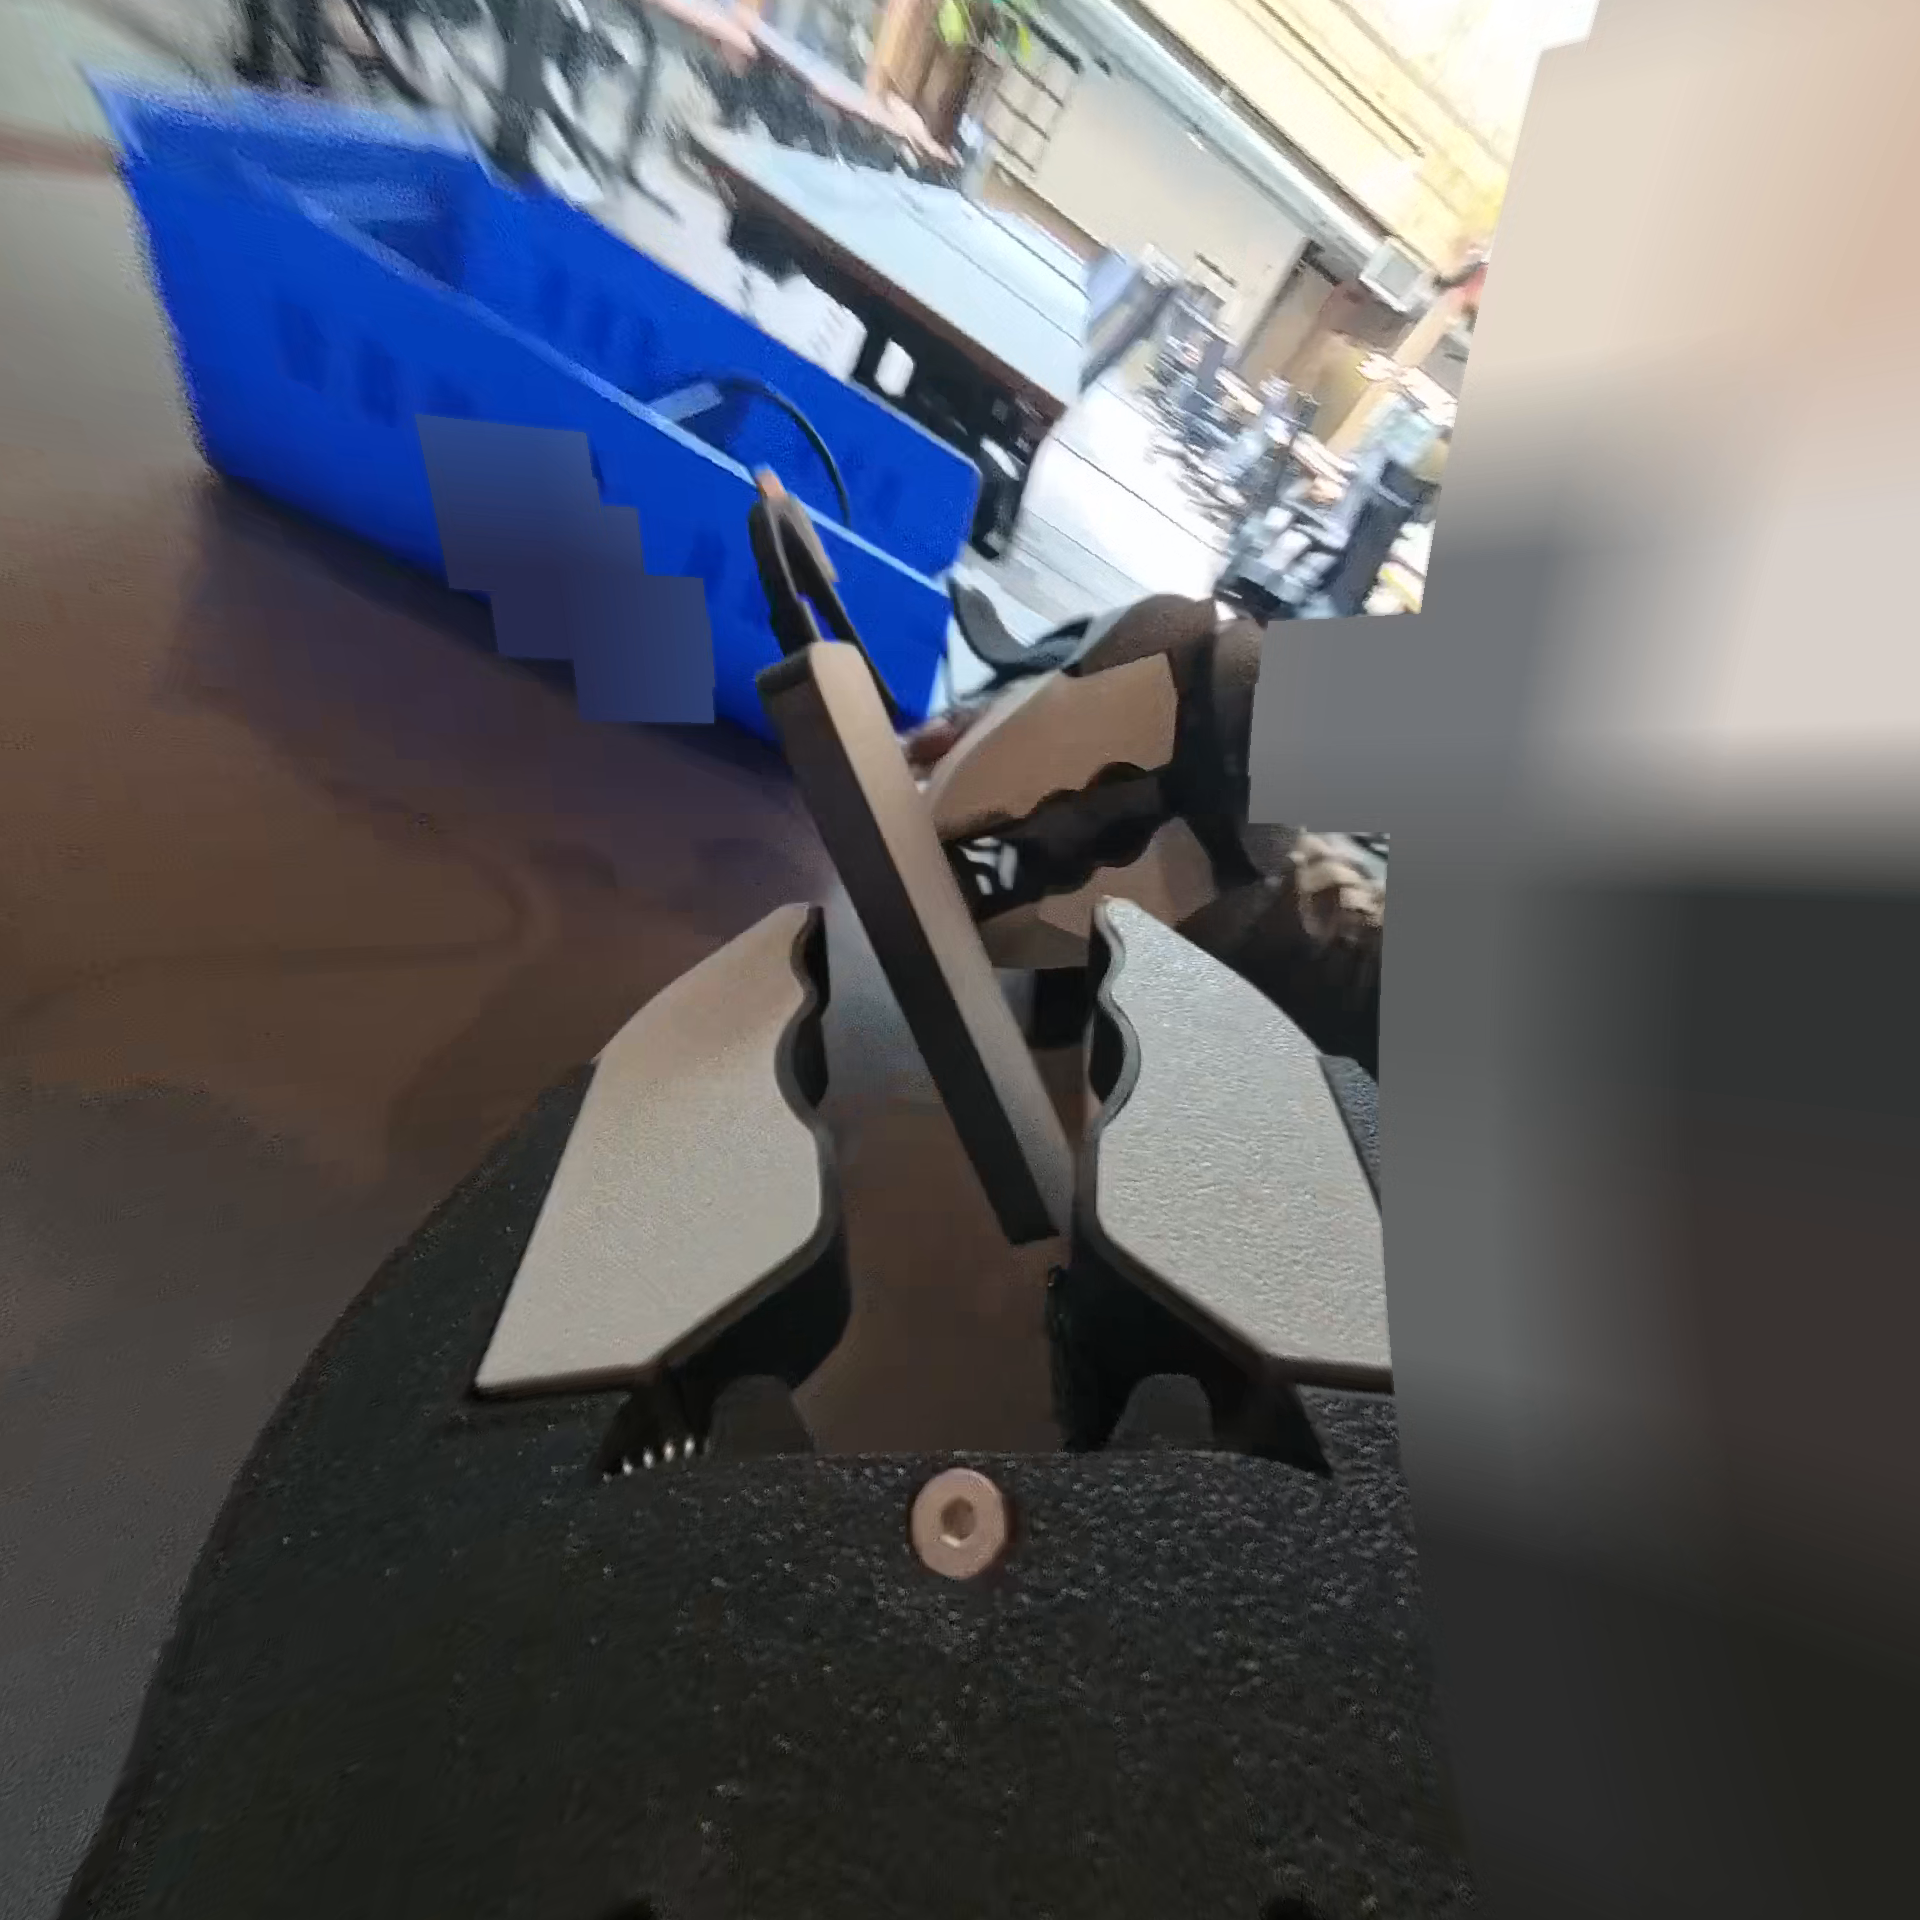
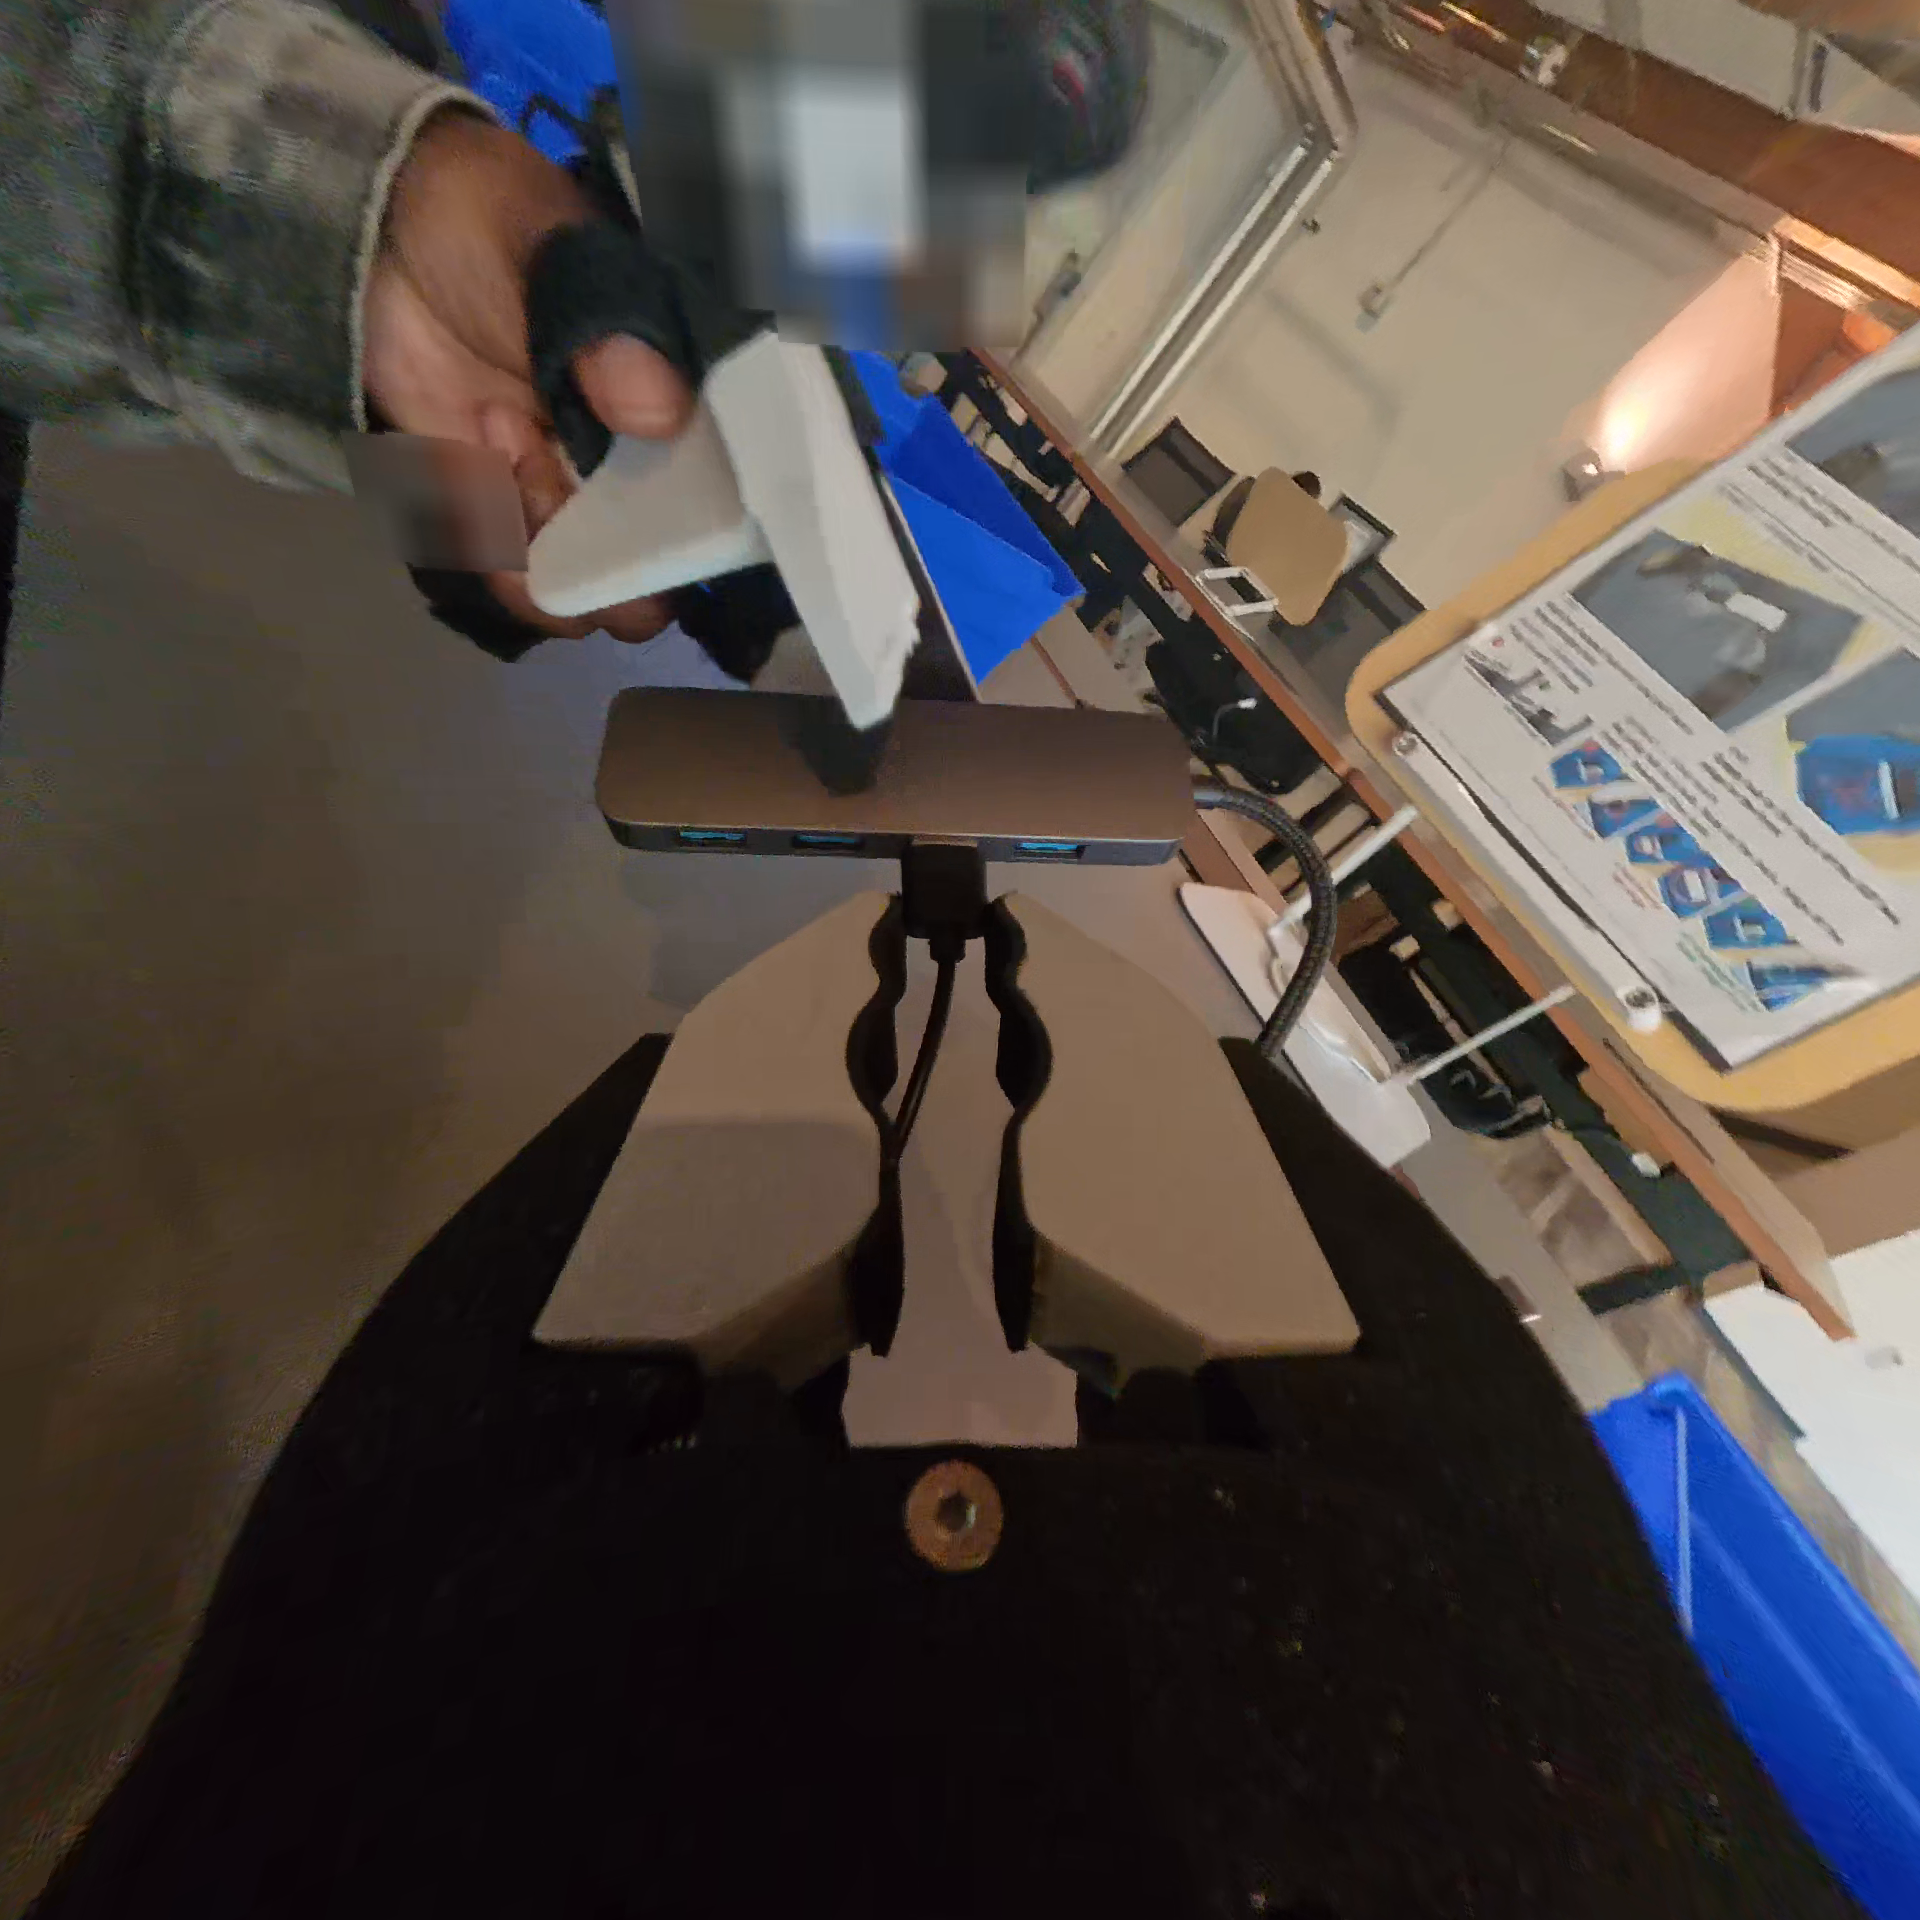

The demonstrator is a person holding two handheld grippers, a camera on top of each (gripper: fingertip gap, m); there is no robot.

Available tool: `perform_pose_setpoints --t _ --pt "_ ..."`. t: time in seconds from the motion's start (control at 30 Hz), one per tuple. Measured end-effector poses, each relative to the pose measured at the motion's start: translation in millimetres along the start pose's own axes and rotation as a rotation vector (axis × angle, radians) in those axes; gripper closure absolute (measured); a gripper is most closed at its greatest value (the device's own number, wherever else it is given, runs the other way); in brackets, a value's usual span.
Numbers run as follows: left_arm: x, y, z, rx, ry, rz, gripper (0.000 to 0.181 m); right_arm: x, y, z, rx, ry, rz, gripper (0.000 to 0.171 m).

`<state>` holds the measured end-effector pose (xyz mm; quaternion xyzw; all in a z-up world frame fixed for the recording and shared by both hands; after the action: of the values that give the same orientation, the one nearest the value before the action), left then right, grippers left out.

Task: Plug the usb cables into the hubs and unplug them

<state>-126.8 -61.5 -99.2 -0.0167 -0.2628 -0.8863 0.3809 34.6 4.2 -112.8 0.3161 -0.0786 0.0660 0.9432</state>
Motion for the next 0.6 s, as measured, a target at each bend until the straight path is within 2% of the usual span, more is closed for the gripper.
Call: perform_pose_setpoints --t 0.17,0.3,0.47,0.53,0.6 --pt "21.3 6.3 17.6 -0.288 0.237 0.259 0.130 12.4 21.1 -1.1 -0.205 0.012 -0.077 0.157" --pt "33.0 22.9 13.2 -0.546 0.397 0.309 0.130 17.9 30.7 -3.7 -0.380 0.025 -0.080 0.158" --pt "21.4 35.9 -10.2 -0.961 0.388 0.451 0.135 16.4 30.4 -6.9 -0.564 0.009 0.035 0.157" --pt "13.5 39.3 -19.9 -1.158 0.313 0.531 0.136 15.1 28.1 -8.5 -0.608 -0.020 0.065 0.158" --pt "7.0 41.0 -28.0 -1.276 0.269 0.591 0.134 13.6 25.7 -9.2 -0.633 -0.054 0.093 0.157"
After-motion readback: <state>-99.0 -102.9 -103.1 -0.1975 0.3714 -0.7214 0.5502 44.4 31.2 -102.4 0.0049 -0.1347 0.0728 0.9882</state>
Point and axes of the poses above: each gripper's, where its closed fingertips meet, x back along the fingers, z out of its top, y = z × x across the jaws, the point moved 9 cm from there along x, back along the fingers, and after that the axes turned 6 degrees about z, right-handed, at the moved point
